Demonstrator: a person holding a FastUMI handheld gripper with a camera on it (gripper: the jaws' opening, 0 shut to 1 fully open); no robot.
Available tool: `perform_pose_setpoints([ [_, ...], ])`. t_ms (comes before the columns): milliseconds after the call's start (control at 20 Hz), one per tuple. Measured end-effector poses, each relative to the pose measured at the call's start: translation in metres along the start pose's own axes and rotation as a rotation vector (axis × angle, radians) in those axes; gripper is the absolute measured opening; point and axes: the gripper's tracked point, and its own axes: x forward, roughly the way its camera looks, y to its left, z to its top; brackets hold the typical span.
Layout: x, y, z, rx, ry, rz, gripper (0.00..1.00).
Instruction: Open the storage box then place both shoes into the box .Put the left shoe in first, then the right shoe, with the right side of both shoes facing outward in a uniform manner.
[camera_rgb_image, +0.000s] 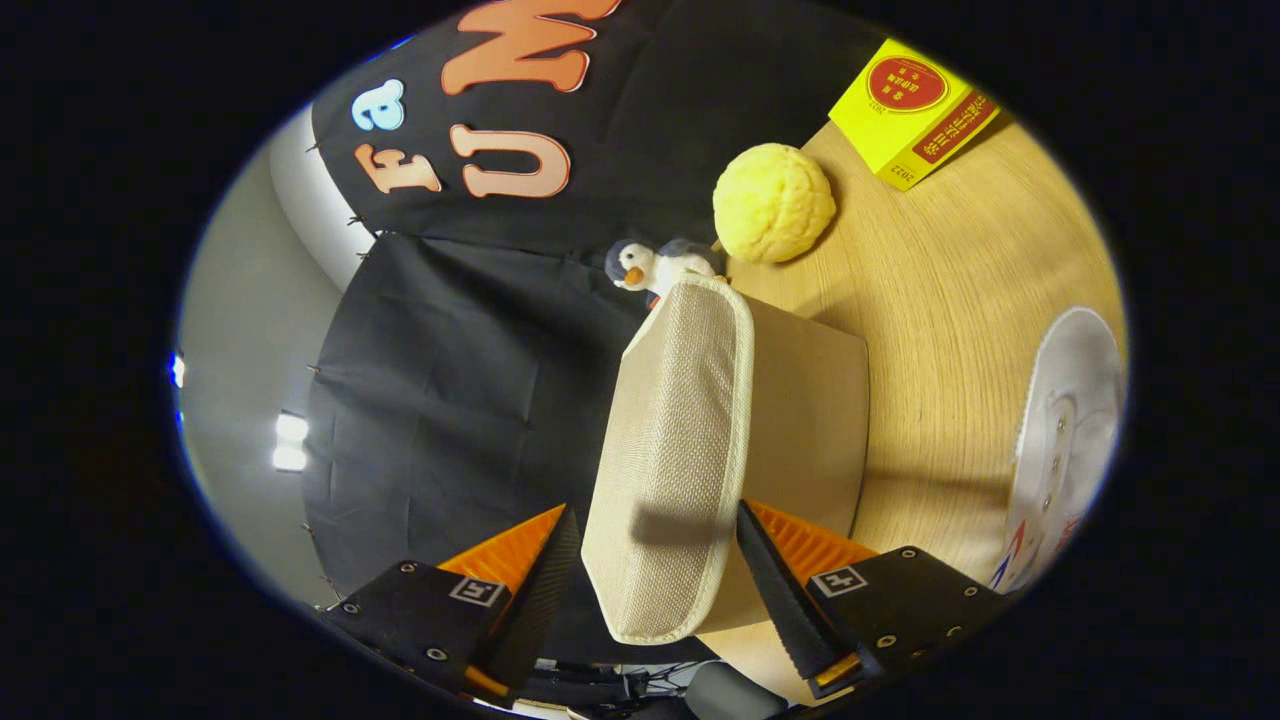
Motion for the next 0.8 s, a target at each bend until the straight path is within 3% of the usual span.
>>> perform_pose_setpoints([
  [250, 0.004, -0.001, -0.012, 0.003, 0.049, 0.009, 0.87],
  [400, -0.004, 0.017, -0.006, -0.026, 0.008, 0.041, 0.82],
  [500, -0.012, 0.029, 0.002, -0.032, -0.032, 0.061, 0.69],
  [650, -0.019, 0.051, 0.014, -0.082, -0.080, 0.068, 0.37],
  [800, -0.016, 0.083, 0.019, -0.162, -0.098, 0.063, 0.25],
])
